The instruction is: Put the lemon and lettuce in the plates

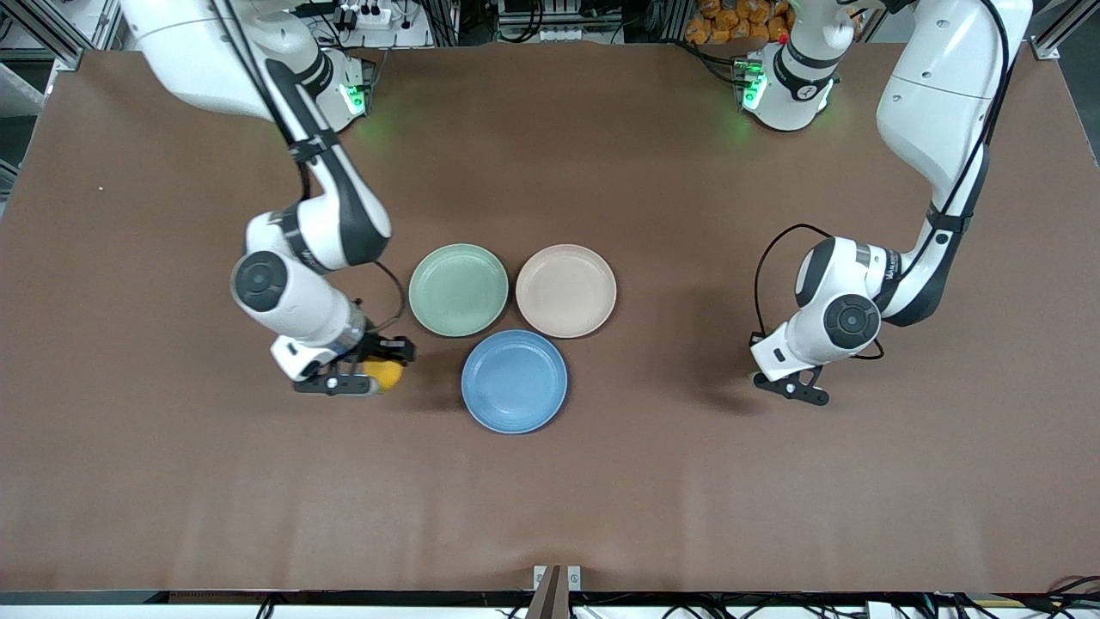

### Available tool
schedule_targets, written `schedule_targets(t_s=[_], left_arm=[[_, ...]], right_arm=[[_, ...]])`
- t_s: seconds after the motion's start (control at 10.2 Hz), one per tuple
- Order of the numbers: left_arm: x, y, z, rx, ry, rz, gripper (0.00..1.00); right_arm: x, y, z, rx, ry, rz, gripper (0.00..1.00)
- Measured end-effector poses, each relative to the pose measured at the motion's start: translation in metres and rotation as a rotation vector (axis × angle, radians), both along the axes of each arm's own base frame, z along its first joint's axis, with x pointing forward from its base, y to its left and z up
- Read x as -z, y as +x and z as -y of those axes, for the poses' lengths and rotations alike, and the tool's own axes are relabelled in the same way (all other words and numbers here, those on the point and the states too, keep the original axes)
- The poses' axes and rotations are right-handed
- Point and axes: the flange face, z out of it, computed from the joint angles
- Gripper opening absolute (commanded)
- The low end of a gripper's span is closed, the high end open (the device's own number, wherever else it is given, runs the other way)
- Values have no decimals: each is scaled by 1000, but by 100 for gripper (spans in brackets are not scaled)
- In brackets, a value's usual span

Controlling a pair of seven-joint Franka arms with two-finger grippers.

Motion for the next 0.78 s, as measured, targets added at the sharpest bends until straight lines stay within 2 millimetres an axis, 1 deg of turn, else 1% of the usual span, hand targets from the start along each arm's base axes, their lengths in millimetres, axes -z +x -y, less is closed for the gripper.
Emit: schedule_targets(t_s=[0.1, 0.2, 0.39, 0.59, 0.69, 0.78], left_arm=[[-9, 4, 3, -15, -3, 18, 0], [-22, 6, 11, -27, -16, 37, 0], [-52, 2, 34, -50, -37, 43, 0], [-77, -6, 53, -80, -33, 36, 0], [-86, -11, 68, -105, -31, 24, 0], [-95, -16, 85, -132, -24, 1, 0]], right_arm=[[5, 2, -29, 30, 10, 1, 8], [16, 4, -57, 57, 15, -2, 8], [47, 3, -101, 107, 26, 5, 8], [67, -3, -134, 147, 51, 36, 8], [75, -6, -147, 158, 71, 66, 12], [82, -8, -157, 161, 86, 91, 18]])
